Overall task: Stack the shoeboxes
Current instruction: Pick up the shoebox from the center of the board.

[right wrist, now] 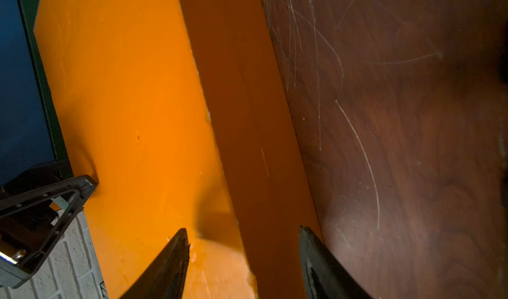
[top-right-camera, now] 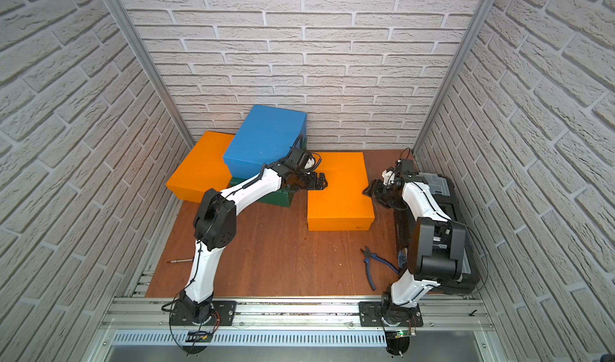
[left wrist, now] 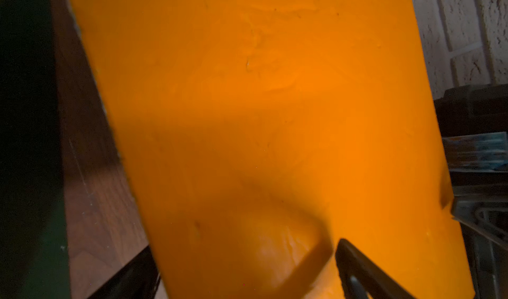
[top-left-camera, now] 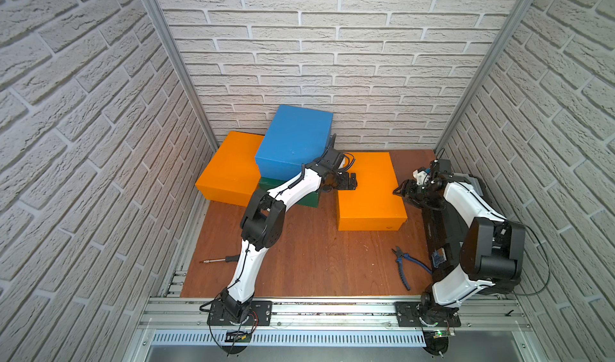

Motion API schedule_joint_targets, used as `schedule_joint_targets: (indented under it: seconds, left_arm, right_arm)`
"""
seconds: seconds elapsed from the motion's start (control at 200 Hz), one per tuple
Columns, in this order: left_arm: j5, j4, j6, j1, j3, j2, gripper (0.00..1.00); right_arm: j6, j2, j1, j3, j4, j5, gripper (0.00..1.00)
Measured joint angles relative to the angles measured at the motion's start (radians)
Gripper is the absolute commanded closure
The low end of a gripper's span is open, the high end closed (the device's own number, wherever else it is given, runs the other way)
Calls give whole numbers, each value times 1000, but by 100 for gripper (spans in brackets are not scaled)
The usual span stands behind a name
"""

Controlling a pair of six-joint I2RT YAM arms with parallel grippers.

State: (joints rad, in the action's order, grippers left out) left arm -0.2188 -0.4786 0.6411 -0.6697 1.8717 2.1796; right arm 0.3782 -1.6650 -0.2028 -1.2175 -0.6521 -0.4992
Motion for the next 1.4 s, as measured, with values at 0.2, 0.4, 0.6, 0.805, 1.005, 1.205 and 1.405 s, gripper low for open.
schedule_joint_targets:
  seconds: [0.2, 0.4, 0.6, 0.805, 1.005, 1.205, 1.405]
  left_arm:
    - [5, 7, 19, -10, 0, 0, 2]
    - [8, 15, 64, -11, 0, 0, 2]
    - [6, 15, 115, -21, 14, 2, 2]
    - [0, -11, 142, -27, 84, 3, 2]
    - [-6, -21, 150, -27, 130, 3, 3]
    - [-8, -33, 159, -27, 154, 3, 4]
    - [-7, -59, 161, -27, 209, 3, 5]
  right_arm:
    - [32, -31, 29, 21, 96, -53, 39]
    - [64, -30, 30, 35, 140, -87, 49]
    - [97, 9, 34, 52, 134, -72, 59]
    - [139, 128, 46, 51, 111, -13, 61]
    - [161, 196, 64, 31, 77, 25, 66]
    - [176, 220, 74, 17, 51, 38, 69]
    - [191, 248, 89, -31, 7, 67, 70]
